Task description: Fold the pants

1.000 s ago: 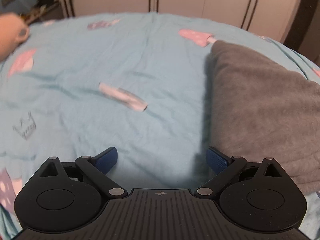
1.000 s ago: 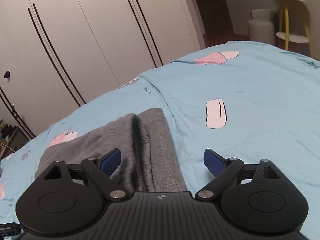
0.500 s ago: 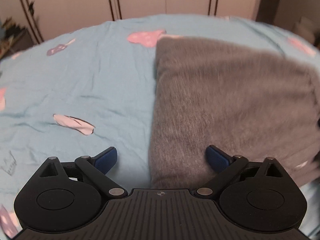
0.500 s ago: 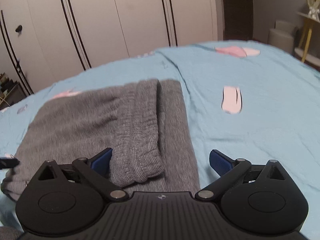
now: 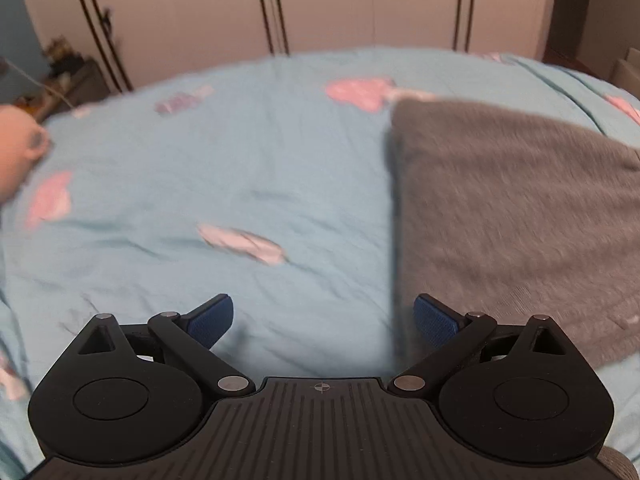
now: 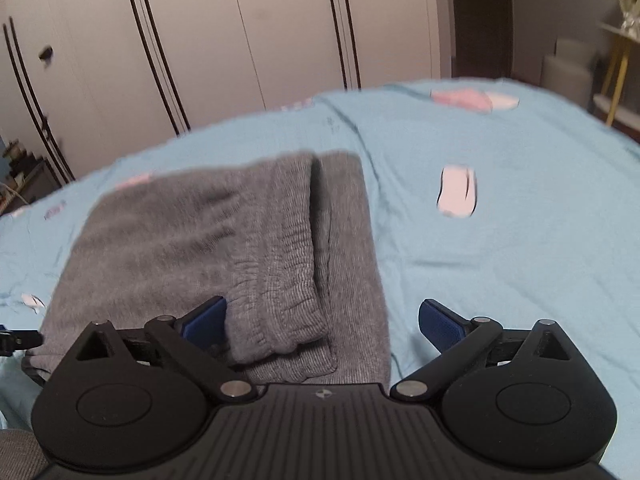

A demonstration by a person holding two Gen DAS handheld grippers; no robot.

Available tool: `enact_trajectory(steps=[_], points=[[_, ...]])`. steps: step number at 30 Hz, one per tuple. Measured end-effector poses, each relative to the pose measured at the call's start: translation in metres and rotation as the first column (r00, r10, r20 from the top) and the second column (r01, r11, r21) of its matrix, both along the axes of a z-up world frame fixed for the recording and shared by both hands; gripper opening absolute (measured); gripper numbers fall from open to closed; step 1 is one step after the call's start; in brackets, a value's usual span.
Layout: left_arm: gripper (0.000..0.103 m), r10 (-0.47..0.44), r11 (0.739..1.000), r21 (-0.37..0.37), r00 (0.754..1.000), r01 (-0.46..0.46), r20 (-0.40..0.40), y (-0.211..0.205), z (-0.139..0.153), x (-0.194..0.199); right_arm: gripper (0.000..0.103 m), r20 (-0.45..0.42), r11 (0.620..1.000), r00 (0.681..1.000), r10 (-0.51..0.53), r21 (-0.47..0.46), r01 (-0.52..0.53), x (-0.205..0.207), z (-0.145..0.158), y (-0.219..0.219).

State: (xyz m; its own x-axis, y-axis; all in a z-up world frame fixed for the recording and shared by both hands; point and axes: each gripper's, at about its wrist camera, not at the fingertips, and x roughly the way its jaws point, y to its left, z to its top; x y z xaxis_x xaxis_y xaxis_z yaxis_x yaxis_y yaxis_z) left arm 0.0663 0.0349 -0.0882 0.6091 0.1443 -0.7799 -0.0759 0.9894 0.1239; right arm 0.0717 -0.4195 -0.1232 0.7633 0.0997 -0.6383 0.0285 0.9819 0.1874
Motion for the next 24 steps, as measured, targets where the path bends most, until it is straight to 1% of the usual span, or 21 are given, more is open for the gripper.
enact_trajectory(steps=[2, 3, 6, 8, 10, 12, 13, 16, 19, 21, 24], points=[[0.101, -0.018, 0.999, 0.042, 1.000, 0.017, 0.024, -0.008, 0.006, 0.003, 0.100, 0.021, 1.000, 1.000, -0.004, -0.004, 0.004, 0.000, 0.002, 0.000], [0.101, -0.029, 0.998, 0.051, 0.999, 0.028, 0.027, -0.014, 0.007, 0.006, 0.100, 0.026, 1.000, 1.000, -0.004, -0.012, 0.004, 0.001, 0.003, 0.001], [0.101, -0.071, 0.997, 0.018, 0.997, 0.071, 0.020, -0.033, 0.000, 0.016, 0.100, 0.058, 1.000, 0.998, 0.005, -0.020, -0.004, 0.001, 0.006, 0.007], [0.101, -0.094, 0.996, -0.011, 0.996, 0.094, -0.002, -0.048, -0.008, 0.023, 0.100, 0.076, 1.000, 0.997, 0.004, -0.012, -0.003, 0.000, 0.006, 0.006], [0.101, -0.123, 0.992, -0.015, 0.992, 0.123, -0.025, -0.064, -0.018, 0.026, 0.100, 0.056, 1.000, 0.998, 0.007, 0.007, -0.008, 0.003, 0.001, 0.004], [0.102, -0.126, 0.991, 0.041, 0.992, 0.127, -0.027, -0.075, -0.026, 0.026, 0.100, 0.023, 1.000, 0.999, 0.024, 0.014, -0.024, 0.007, -0.007, 0.001], [0.102, -0.133, 0.990, 0.052, 0.991, 0.134, -0.023, -0.076, -0.027, 0.026, 0.100, 0.012, 0.999, 0.999, 0.032, 0.011, -0.032, 0.009, -0.010, 0.000], [0.103, -0.130, 0.991, 0.017, 0.991, 0.130, -0.018, -0.067, -0.026, 0.024, 0.100, 0.018, 0.998, 0.998, 0.055, 0.024, -0.055, 0.012, -0.008, -0.005], [0.103, -0.086, 0.995, -0.054, 0.996, 0.084, -0.028, -0.053, -0.030, 0.024, 0.100, 0.027, 0.997, 0.997, 0.068, 0.021, -0.068, 0.013, -0.005, -0.005], [0.103, -0.067, 0.994, -0.086, 0.997, 0.064, -0.035, -0.047, -0.032, 0.024, 0.100, 0.023, 0.997, 0.997, 0.070, 0.024, -0.071, 0.012, -0.007, -0.004], [0.103, -0.061, 0.994, -0.092, 0.997, 0.057, -0.037, -0.046, -0.032, 0.024, 0.100, 0.005, 0.996, 0.997, 0.075, 0.050, -0.075, 0.013, -0.009, -0.007]])
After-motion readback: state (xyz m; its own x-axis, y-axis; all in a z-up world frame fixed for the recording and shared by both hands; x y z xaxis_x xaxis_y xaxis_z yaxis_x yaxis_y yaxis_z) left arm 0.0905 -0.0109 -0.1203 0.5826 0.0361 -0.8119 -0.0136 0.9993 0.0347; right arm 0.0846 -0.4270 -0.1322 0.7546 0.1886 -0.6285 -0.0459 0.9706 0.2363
